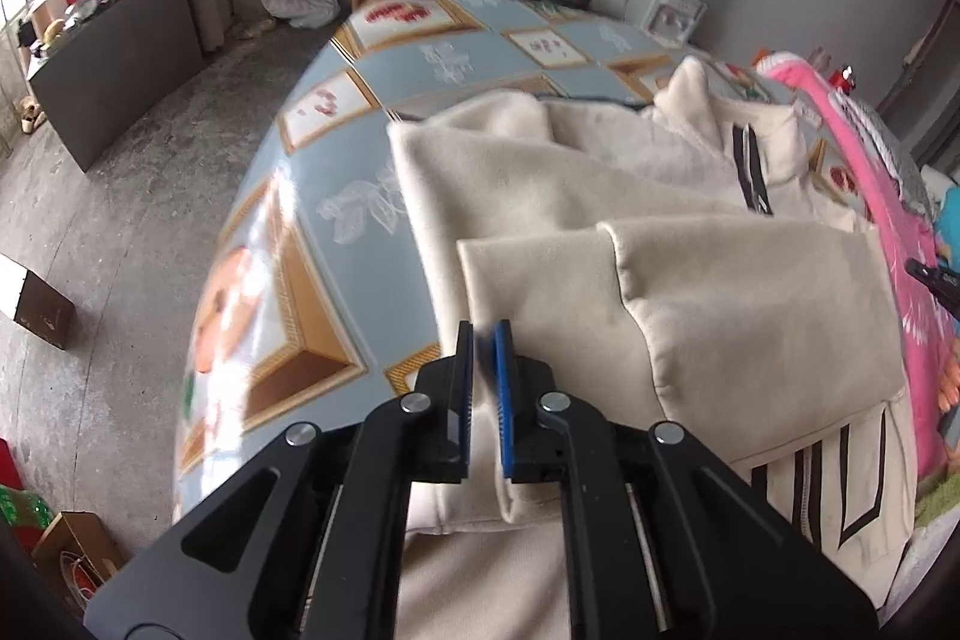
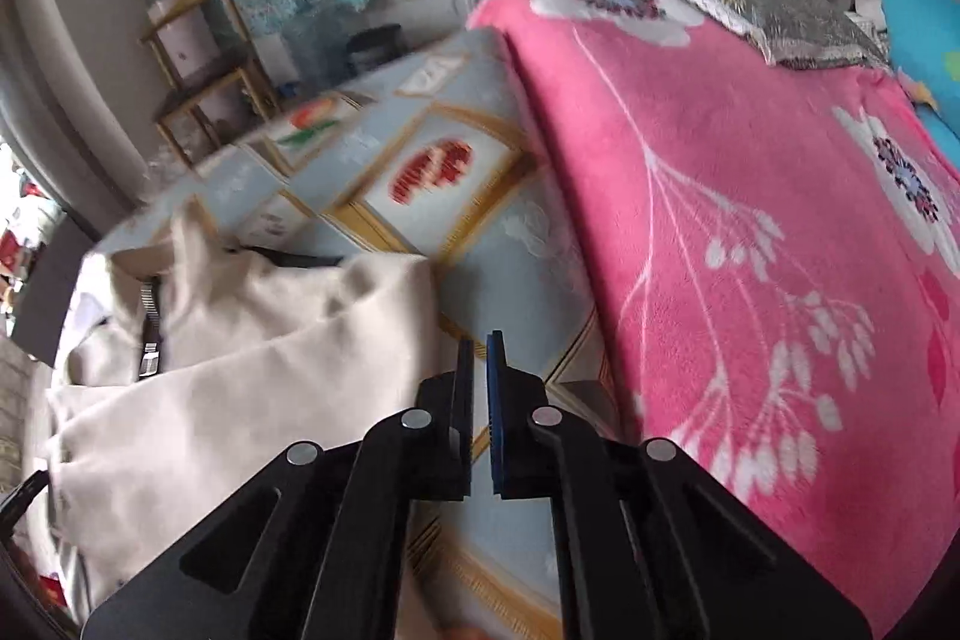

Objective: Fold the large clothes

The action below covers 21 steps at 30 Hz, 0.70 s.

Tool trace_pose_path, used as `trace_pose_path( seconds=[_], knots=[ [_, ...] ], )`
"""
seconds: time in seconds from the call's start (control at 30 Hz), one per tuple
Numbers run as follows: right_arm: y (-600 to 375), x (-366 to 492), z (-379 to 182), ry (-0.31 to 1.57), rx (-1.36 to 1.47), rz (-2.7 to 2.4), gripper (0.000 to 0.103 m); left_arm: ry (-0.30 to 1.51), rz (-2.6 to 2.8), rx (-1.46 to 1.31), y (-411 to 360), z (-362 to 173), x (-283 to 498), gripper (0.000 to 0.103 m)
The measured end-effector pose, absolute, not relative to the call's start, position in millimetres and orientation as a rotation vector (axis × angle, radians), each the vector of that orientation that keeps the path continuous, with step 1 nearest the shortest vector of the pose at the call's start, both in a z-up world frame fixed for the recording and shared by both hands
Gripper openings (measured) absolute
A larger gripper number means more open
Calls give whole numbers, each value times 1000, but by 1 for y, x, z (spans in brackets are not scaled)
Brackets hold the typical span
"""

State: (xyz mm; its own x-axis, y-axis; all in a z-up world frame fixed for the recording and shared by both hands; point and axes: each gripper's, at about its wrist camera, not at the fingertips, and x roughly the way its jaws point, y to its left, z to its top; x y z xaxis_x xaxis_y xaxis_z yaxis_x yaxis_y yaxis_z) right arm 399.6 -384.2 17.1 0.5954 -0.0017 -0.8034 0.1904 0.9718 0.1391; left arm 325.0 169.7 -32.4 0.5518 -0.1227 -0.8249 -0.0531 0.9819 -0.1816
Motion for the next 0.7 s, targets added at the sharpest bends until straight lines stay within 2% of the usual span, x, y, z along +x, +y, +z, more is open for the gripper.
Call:
trace_pose_path(
  seconds=[0.03, 0.07, 0.1, 0.13, 0.23, 0.4, 0.43, 0.53, 0.57, 0.6, 0.63, 0.7],
  knots=[
    [-377, 391, 27, 915, 214, -83, 26, 958, -33, -187, 171, -25, 322, 8],
    [-369, 383, 34, 905, 206, -52, 37, 922, -35, -176, 171, -16, 319, 8],
    [-358, 376, 39, 895, 190, -9, 53, 897, -43, -168, 169, -8, 317, 8],
    [-341, 367, 43, 891, 156, 47, 56, 878, -64, -155, 164, -1, 316, 8],
    [-301, 352, 32, 934, 87, 154, 56, 909, -128, -112, 144, -1, 319, 8],
    [-256, 345, -34, 1091, -74, 124, 56, 1058, -152, -18, 116, -51, 329, 17],
    [-256, 342, -35, 1068, -79, 106, 63, 1039, -156, -10, 116, -50, 326, 17],
    [-265, 336, -19, 1088, -42, 59, 63, 1027, -148, -16, 119, -35, 316, 18],
    [-266, 330, -10, 1070, -28, 67, 64, 989, -161, -17, 119, -23, 308, 24],
    [-266, 323, -3, 1054, -15, 88, 66, 967, -170, -12, 119, -17, 303, 35],
    [-265, 318, -1, 1048, -6, 102, 74, 949, -181, 0, 115, -12, 296, 39],
    [-259, 314, -6, 1047, -10, 110, 79, 970, -204, 22, 105, -16, 292, 45]
  ],
)
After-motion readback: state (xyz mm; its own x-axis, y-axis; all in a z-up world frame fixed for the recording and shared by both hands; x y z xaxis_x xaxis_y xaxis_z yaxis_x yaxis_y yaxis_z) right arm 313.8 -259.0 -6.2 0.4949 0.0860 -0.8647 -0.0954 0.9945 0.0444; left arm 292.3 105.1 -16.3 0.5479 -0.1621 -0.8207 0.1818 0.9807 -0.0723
